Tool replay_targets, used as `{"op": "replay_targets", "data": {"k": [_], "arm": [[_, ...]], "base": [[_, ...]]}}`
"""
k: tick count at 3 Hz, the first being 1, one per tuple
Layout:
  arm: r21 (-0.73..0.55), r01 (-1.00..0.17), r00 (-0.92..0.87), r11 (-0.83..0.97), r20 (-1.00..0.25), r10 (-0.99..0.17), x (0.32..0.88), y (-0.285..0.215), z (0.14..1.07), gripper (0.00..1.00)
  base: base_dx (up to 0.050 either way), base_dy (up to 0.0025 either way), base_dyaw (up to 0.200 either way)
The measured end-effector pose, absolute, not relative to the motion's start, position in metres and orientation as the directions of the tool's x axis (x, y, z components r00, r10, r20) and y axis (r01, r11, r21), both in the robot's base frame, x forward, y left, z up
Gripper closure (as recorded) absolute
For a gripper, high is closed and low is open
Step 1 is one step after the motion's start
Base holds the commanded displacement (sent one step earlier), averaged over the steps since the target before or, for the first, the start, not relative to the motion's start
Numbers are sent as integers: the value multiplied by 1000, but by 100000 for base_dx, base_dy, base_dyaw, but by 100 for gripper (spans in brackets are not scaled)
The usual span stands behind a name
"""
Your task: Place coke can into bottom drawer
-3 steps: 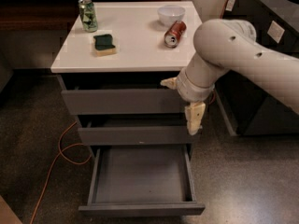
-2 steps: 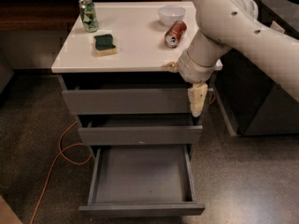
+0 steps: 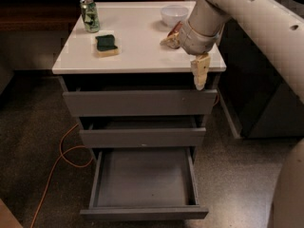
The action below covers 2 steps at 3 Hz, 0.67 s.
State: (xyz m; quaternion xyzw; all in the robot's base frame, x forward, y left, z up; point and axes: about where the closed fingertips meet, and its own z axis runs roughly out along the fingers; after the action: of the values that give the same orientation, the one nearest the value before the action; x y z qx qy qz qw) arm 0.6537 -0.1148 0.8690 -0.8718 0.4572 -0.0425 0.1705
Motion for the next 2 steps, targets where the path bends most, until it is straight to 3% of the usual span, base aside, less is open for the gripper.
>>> {"op": "replay_targets", "data": {"k": [2], "arm": [[-401,-748,573,-529,12,-819,681,-135,934,0]], "base": [[0,0,0]]}}
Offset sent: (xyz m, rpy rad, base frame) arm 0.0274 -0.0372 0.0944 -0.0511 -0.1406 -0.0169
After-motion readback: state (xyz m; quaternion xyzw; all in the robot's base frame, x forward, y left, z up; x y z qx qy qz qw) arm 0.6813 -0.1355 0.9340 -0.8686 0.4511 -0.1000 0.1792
